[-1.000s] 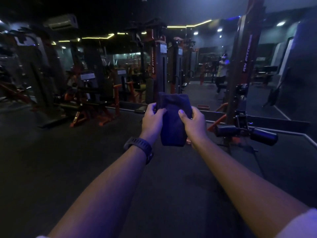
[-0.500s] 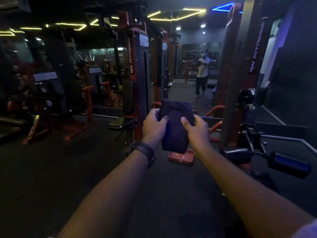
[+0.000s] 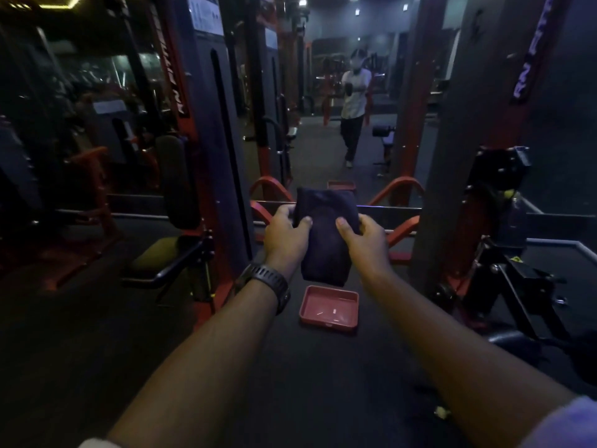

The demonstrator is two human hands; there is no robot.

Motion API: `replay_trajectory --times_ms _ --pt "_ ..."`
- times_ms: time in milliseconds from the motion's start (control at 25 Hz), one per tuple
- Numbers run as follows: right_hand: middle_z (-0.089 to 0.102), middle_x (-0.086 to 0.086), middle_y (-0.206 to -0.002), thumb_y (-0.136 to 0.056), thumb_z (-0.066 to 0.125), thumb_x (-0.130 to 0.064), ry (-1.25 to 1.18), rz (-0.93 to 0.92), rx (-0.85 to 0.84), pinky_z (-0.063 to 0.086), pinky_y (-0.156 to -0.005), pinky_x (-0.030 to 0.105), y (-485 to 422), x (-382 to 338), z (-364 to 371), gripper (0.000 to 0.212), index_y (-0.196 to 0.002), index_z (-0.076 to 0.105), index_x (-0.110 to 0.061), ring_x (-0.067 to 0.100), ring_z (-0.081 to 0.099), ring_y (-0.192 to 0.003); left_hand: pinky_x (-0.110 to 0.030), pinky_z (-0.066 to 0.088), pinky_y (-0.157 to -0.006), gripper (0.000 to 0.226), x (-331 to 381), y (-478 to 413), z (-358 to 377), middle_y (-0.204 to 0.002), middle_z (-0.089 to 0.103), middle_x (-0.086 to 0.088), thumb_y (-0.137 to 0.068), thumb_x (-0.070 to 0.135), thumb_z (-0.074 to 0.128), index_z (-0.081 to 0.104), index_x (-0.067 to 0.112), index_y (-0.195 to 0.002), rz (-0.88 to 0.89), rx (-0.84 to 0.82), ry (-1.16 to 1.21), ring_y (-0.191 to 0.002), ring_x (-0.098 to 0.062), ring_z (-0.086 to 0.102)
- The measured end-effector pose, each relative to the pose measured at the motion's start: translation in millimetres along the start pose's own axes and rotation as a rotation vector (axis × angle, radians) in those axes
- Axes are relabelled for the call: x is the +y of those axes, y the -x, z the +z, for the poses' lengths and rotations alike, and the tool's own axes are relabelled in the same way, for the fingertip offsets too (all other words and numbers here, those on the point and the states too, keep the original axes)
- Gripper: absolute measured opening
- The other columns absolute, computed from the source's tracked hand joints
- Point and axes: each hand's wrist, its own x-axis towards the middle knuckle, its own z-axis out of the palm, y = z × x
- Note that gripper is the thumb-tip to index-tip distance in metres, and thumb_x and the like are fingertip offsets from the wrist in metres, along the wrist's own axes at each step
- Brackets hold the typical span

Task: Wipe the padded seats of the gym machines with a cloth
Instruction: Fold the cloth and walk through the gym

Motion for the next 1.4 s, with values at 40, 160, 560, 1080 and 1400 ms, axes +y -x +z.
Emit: replay_trajectory --times_ms 40,160,560,1080,1400 --pt "0.074 -0.002 -0.090 -0.088 0.066 -0.039 0.014 0.012 0.006 0.057 -0.085 0.051 -42.4 15.7 8.6 0.010 -0.088 0.065 -0.029 0.019 0.071 -0.090 -0.046 0.058 -0.090 0.016 -8.0 -40.5 19.7 -0.099 0.071 0.004 -0.092 0.022 0.068 0.065 0.025 -0.107 -0.010 -0.006 -0.007 -0.096 -0.019 0.069" --pt "0.074 -0.002 -0.090 -0.087 0.065 -0.040 0.059 0.044 0.020 0.056 -0.085 0.048 -144.1 55.6 31.7 0.014 -0.090 0.066 -0.026 0.020 0.070 -0.089 -0.045 0.058 -0.089 0.014 -38.2 -141.3 70.1 -0.101 0.072 0.002 -0.092 0.023 0.068 0.061 0.029 -0.102 -0.057 -0.014 -0.014 -0.096 -0.019 0.070" --pt "0.068 -0.004 -0.083 -0.098 0.063 -0.021 0.128 0.416 0.065 0.055 -0.080 0.040 -404.0 332.9 112.3 0.014 -0.083 0.061 -0.023 0.012 0.064 -0.080 -0.046 0.056 -0.091 0.014 -266.6 -419.1 267.3 -0.094 0.068 0.004 -0.093 0.013 0.066 0.060 0.023 -0.102 -0.315 -0.214 -0.056 -0.096 -0.022 0.068" --pt "0.070 -0.004 -0.103 -0.102 0.056 -0.030 0.177 0.964 -0.128 0.058 -0.085 0.036 -502.4 776.8 204.0 0.021 -0.114 0.063 -0.015 0.011 0.068 -0.094 -0.041 0.057 -0.091 0.015 -686.1 -532.3 451.4 -0.107 0.066 0.001 -0.102 0.010 0.055 0.055 0.020 -0.113 -0.761 -0.327 -0.165 -0.104 -0.020 0.066" --pt "0.066 0.004 -0.121 -0.101 0.057 -0.032 0.157 1.154 -0.145 0.056 -0.095 0.045 -464.6 983.1 213.5 0.033 -0.130 0.056 -0.016 0.020 0.065 -0.107 -0.050 0.056 -0.094 0.021 -896.2 -504.8 525.1 -0.109 0.069 -0.004 -0.096 0.012 0.059 0.059 0.019 -0.116 -0.856 -0.403 -0.207 -0.104 -0.024 0.067"
